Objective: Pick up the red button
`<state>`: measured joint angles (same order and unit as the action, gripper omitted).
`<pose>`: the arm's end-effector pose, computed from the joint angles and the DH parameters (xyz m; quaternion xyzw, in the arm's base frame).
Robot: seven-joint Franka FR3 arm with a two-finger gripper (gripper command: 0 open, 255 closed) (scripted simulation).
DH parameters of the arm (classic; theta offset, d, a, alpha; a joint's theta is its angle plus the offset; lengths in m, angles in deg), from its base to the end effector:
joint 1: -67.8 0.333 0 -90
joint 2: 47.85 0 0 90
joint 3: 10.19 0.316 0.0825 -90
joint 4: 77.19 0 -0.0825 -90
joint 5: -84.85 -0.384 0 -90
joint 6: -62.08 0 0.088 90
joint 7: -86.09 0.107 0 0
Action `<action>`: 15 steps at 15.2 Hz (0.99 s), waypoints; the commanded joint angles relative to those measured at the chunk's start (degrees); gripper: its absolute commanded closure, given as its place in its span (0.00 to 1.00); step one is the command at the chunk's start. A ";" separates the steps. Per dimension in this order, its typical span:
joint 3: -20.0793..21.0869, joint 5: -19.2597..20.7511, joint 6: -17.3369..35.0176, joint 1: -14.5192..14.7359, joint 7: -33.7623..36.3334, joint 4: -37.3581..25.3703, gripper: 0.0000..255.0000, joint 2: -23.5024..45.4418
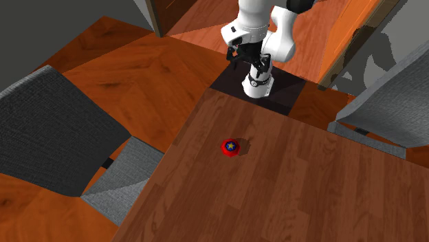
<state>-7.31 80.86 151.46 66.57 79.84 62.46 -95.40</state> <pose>0.2920 0.0197 0.5641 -0.9978 -0.0598 0.0232 0.0174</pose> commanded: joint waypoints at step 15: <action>12.57 0.60 23.72 -2.60 18.21 -8.19 0.00 25.36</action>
<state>4.37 81.02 173.83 64.20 96.42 55.07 -71.75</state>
